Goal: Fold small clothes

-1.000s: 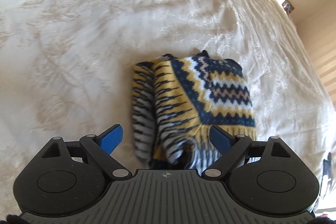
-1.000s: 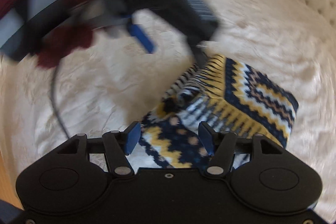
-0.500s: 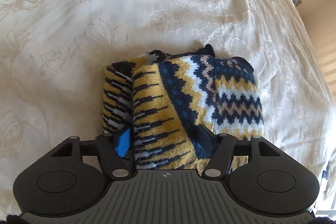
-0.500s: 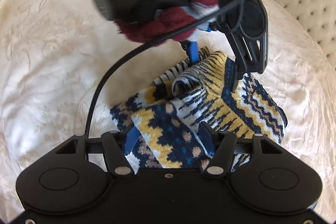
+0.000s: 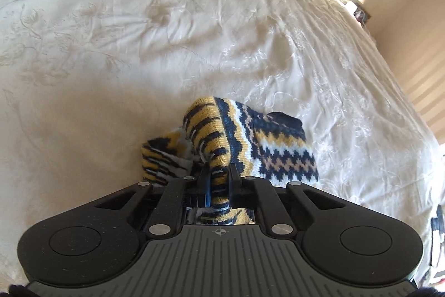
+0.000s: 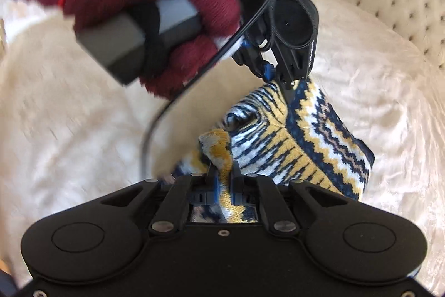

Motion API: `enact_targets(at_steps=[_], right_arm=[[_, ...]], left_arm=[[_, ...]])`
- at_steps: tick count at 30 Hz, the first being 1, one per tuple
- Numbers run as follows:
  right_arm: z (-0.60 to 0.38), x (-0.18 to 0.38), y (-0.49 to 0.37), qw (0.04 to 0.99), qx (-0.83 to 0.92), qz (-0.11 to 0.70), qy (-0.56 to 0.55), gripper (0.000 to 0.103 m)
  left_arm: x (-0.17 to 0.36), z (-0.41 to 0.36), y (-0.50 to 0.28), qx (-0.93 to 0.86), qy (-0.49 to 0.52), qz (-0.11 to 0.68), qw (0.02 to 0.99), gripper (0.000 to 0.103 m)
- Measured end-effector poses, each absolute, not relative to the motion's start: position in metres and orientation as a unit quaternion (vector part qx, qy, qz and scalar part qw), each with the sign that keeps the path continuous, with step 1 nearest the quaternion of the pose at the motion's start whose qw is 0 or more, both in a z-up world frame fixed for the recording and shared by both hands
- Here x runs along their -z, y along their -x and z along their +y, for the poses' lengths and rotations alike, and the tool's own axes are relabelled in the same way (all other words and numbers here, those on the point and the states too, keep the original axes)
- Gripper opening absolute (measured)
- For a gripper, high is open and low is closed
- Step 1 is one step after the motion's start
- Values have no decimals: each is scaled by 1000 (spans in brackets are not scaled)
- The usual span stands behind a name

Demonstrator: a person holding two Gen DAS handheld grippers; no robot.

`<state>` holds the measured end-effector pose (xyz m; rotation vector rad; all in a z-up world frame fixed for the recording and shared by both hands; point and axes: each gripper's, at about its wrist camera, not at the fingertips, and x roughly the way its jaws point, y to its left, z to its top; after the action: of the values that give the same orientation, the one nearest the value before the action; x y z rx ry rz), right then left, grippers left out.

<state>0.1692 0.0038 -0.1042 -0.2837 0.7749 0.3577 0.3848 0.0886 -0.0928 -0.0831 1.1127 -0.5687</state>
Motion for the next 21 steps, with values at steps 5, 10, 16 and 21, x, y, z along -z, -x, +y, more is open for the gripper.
enact_targets(at_steps=[5,10,16,21], right_arm=[[27,143,-186,869,-208,431,128,16],[31,160,-194,852,-223,461,108,40],[-10,123,-178,875,-215,433,15,69],[-57,112,-168,886,-171,427,-65,76]], left_arm=[[141,100,-393,210,6,564,799,10],[156,101,-395,200,-4,564,801,19],[118,103,-381,218,-20,503,836,33],[90,90,-364,246,-28,470,847,43]])
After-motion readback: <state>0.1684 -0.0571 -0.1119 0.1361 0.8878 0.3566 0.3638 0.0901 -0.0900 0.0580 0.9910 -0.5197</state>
